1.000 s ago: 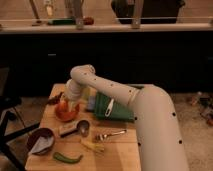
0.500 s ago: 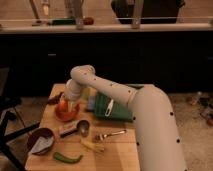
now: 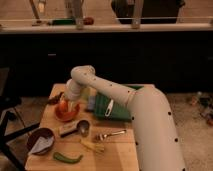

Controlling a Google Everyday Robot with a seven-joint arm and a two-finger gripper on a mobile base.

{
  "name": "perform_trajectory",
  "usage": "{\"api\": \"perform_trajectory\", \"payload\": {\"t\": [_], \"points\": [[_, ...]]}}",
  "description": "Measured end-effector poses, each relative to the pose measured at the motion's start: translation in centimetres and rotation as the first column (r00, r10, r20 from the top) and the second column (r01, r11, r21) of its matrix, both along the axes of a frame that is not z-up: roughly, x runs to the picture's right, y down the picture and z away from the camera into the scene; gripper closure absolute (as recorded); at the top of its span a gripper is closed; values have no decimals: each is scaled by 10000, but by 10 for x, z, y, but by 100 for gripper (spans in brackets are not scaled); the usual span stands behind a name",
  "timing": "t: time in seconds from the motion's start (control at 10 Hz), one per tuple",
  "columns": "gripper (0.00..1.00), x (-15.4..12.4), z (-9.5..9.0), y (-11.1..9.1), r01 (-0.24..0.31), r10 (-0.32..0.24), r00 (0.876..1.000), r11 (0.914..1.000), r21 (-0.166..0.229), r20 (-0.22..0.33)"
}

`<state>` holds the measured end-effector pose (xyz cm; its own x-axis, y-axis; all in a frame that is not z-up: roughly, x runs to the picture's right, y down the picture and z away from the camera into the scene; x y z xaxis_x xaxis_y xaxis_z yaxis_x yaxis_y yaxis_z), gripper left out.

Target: Place apple in red bowl

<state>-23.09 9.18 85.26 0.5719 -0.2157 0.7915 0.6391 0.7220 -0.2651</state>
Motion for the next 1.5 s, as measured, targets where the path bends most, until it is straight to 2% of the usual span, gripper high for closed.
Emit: {"api": "perform_trajectory", "payload": {"t": [1.5], "points": [[100,8,2,-3,-303,307,9986,9995,106,-419]]}}
